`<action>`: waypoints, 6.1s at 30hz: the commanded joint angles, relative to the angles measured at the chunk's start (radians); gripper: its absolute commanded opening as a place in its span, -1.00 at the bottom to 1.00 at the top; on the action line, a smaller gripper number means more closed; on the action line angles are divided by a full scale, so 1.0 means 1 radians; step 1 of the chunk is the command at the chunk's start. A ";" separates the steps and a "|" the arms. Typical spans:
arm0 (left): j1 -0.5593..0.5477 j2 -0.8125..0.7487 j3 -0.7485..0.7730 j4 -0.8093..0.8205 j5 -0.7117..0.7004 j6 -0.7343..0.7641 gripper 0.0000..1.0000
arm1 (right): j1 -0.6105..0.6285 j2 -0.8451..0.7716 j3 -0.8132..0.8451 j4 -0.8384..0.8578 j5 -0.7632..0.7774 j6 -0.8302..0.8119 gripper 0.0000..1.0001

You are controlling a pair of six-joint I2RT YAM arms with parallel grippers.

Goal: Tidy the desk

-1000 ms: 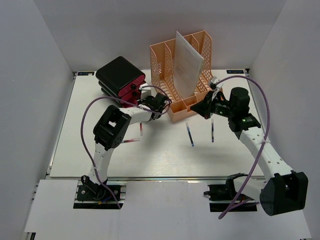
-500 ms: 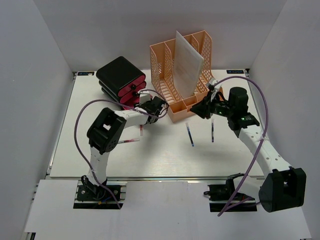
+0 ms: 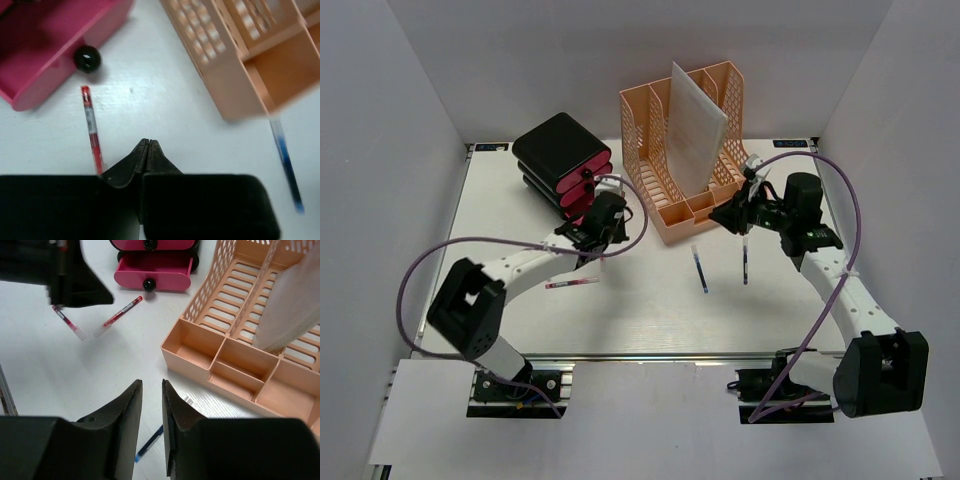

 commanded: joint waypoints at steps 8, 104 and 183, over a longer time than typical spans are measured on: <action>0.035 -0.109 -0.062 -0.153 0.237 0.357 -0.57 | -0.042 0.023 -0.005 0.011 -0.028 -0.008 -0.46; 0.242 0.200 0.251 -0.004 0.124 0.979 -0.71 | -0.120 -0.033 -0.002 0.010 -0.123 0.004 -0.48; 0.244 -0.960 -0.371 -0.262 0.119 0.145 0.53 | 0.389 0.527 0.043 -0.346 0.739 -0.071 -0.33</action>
